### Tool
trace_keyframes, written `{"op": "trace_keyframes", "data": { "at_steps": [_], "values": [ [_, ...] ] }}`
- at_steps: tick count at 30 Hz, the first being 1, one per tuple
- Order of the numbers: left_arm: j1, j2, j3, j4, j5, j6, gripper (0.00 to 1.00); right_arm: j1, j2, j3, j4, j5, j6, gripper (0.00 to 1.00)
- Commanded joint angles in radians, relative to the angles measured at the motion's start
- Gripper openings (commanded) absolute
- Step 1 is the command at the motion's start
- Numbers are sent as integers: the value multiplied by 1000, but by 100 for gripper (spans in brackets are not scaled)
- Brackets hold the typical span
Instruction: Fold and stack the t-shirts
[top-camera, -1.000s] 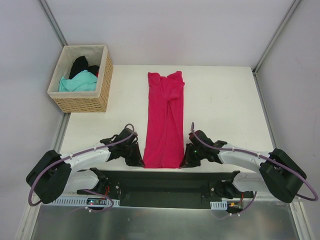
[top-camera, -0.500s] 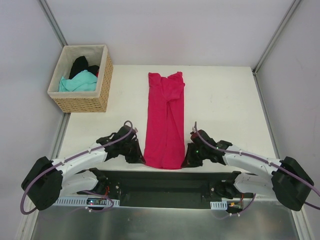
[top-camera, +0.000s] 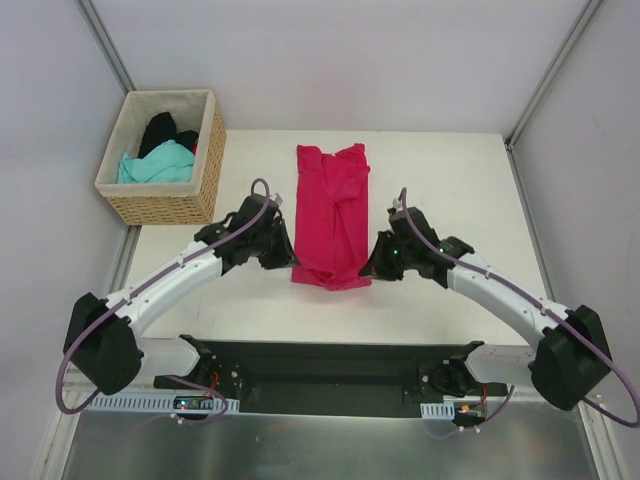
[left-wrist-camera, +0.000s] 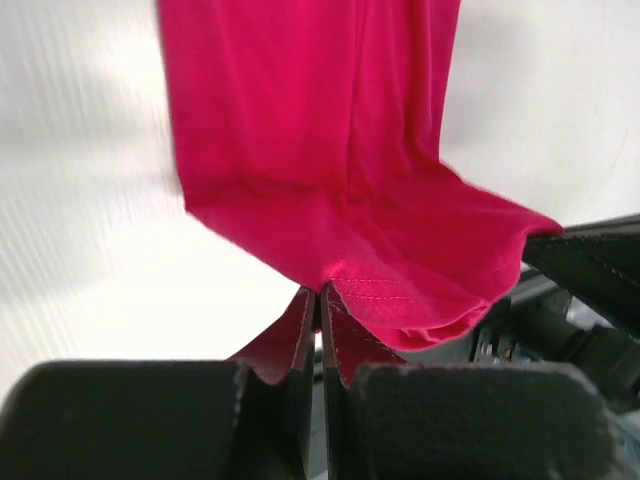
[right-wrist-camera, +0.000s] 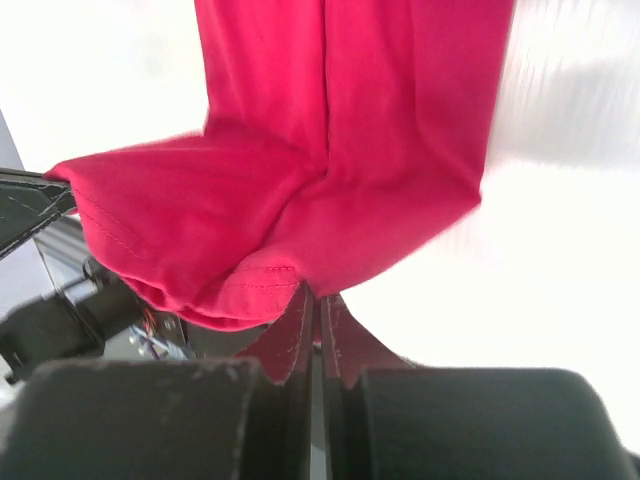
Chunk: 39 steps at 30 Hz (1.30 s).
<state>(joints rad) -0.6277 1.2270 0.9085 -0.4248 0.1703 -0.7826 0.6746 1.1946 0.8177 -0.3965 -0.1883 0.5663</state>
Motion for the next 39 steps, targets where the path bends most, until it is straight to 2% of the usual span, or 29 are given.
{"op": "trace_keyframes", "data": {
  "at_steps": [1,6,20,39],
  "values": [
    [68,95,145,-31,-55,117,0,-73,123,165,-7,-46,-141,1],
    [117,227,228,0,-51,174,0,-131,287,299,14,-92,-187,1],
    [190,505,408,81,-64,249,0,-254,572,461,84,-198,-246,0],
    [235,704,613,93,-52,313,0,-357,776,650,84,-270,-287,0]
  ]
}}
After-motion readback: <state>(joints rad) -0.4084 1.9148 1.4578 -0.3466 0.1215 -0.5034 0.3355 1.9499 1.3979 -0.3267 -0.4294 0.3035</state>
